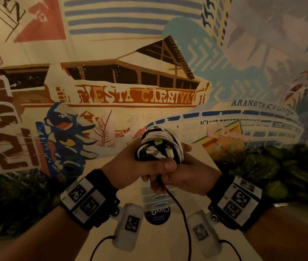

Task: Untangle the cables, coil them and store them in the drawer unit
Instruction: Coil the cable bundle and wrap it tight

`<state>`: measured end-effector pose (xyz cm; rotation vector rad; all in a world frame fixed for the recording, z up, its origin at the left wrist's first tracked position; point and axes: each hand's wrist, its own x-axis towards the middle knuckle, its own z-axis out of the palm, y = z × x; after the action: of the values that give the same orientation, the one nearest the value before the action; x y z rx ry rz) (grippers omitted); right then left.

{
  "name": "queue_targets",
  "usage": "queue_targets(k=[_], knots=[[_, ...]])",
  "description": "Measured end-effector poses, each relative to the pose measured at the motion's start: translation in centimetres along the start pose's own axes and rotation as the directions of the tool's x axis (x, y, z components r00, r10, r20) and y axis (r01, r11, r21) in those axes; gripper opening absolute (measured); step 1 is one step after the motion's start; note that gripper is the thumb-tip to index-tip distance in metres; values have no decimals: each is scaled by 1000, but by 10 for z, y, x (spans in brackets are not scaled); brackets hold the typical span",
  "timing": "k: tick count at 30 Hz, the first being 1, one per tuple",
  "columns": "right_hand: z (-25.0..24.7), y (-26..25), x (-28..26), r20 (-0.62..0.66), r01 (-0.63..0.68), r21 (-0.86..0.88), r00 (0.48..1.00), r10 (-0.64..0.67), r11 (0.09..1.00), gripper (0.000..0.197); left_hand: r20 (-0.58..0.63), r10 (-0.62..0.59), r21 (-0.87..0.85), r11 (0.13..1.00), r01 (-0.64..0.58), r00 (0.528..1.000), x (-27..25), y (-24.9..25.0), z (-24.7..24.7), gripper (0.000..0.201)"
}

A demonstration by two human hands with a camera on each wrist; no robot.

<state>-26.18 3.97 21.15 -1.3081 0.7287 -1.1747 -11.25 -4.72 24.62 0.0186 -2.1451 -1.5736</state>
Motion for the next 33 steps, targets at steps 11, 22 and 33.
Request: queue_targets(k=[11, 22, 33], knots=[[-3, 2, 0, -111, -195, -292, 979, 170, 936, 7, -117, -6, 382, 923, 50, 993, -3, 7, -17, 19], [-35, 8, -10, -287, -346, -403, 927, 242, 847, 16, -5, -115, 792, 606, 75, 993, -10, 9, -41, 40], [-21, 9, 1, -431, -442, -168, 837, 338, 881, 19, 13, -177, 943, 331, 47, 984, -13, -19, -34, 36]])
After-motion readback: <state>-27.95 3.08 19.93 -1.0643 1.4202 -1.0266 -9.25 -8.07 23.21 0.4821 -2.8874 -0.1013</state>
